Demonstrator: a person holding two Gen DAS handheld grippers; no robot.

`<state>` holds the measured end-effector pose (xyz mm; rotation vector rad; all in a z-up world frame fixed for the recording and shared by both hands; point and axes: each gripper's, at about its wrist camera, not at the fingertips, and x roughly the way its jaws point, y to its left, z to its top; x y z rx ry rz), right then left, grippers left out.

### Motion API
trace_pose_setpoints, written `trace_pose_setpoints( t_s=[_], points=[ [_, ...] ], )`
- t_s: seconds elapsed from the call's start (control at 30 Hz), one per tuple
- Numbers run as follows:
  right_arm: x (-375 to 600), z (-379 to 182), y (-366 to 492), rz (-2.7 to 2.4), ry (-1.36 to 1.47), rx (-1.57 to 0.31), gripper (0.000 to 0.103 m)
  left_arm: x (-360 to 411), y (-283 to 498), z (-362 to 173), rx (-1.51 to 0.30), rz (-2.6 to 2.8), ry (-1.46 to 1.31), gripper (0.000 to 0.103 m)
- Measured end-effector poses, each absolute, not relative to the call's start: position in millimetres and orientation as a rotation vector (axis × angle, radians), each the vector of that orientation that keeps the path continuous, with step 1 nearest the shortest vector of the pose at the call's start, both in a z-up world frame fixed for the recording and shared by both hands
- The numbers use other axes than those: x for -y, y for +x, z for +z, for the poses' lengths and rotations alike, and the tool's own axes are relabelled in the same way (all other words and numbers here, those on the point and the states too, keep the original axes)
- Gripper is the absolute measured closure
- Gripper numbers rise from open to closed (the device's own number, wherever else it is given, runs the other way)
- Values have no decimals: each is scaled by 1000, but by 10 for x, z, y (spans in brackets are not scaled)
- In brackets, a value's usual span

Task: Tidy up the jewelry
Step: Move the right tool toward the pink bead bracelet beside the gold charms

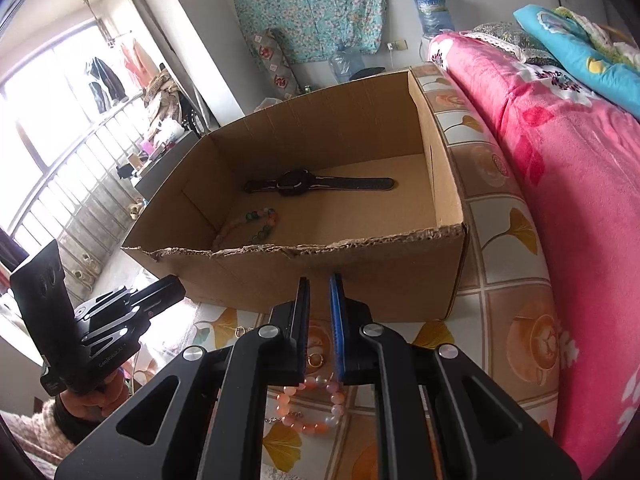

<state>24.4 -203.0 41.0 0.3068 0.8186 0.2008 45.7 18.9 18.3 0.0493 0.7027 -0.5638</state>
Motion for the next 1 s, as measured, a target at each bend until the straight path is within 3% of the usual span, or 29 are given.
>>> trace_pose_setpoints(
  t_s=[0.07,0.13,0.2,0.4,0.9,0.97,1.0],
  points=[
    [2018,381,196,200,282,-833,91,-178,438,177,-706,-580,32,89],
    [1995,332,95,187,244,-848,80,-131,372,135,-715,-619,21,89],
    [1982,254,-28,177,221,-867,78,-51,269,73,-733,-681,29,89],
    [1833,4,-345,249,188,-933,78,333,-96,-233,-828,-840,139,86],
    [1191,-147,-349,413,-363,-959,78,334,-194,-343,-835,-814,185,86],
    [1227,-140,-319,425,-342,-975,80,345,-199,-342,-832,-817,182,86],
    [1246,-133,-311,427,-334,-978,86,347,-207,-340,-829,-816,183,86]
  ],
)
